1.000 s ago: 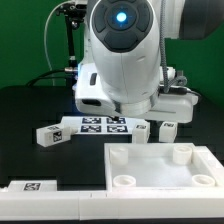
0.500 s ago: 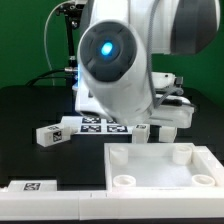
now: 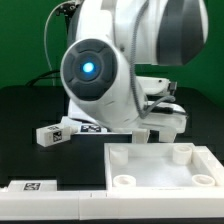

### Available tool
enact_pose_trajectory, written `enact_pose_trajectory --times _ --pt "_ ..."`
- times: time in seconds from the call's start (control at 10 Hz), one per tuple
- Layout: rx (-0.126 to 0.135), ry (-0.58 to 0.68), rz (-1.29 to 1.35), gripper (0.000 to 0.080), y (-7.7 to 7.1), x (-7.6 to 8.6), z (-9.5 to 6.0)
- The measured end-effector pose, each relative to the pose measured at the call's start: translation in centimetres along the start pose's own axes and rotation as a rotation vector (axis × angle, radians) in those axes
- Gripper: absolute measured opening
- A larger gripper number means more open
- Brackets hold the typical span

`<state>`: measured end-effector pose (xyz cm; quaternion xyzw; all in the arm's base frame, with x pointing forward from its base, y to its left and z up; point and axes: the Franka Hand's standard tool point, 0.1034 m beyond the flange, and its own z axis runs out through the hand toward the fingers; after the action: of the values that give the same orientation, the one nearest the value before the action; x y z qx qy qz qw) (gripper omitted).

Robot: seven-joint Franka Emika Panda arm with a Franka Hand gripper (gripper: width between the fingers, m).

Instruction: Assemble square table

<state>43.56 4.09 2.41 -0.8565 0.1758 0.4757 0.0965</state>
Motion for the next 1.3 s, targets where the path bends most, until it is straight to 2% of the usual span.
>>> enact_pose_trajectory --times 0.2,0.3,0.6,0.8,0.9,1.0,1.1,1.2,1.3 --pt "-0.006 -0.007 0.010 0.0649 -0.1 0.2 1.9" --pt "-0.008 -0.006 0.015 0.0649 -0.2 0.3 2.3" --pt "-0.009 -0.013 0.019 0.0649 -0.3 0.2 2.6" --pt "-0.009 -0.013 0.019 0.0360 -0.3 0.2 2.6" --pt "-0.008 -0.008 0.019 0.0360 -0.3 0.2 2.6" --pt "-0.008 0.001 0.016 0.0284 -0.4 0.1 2.1" --pt "-0.006 -0.003 0.011 0.0284 -0.3 -0.3 1.1" --pt "-0.010 0.010 -0.002 0.0284 -0.2 -0.4 -0.8" --pt "-0.004 0.089 -0.025 0.0284 -0.5 -1.3 -4.4"
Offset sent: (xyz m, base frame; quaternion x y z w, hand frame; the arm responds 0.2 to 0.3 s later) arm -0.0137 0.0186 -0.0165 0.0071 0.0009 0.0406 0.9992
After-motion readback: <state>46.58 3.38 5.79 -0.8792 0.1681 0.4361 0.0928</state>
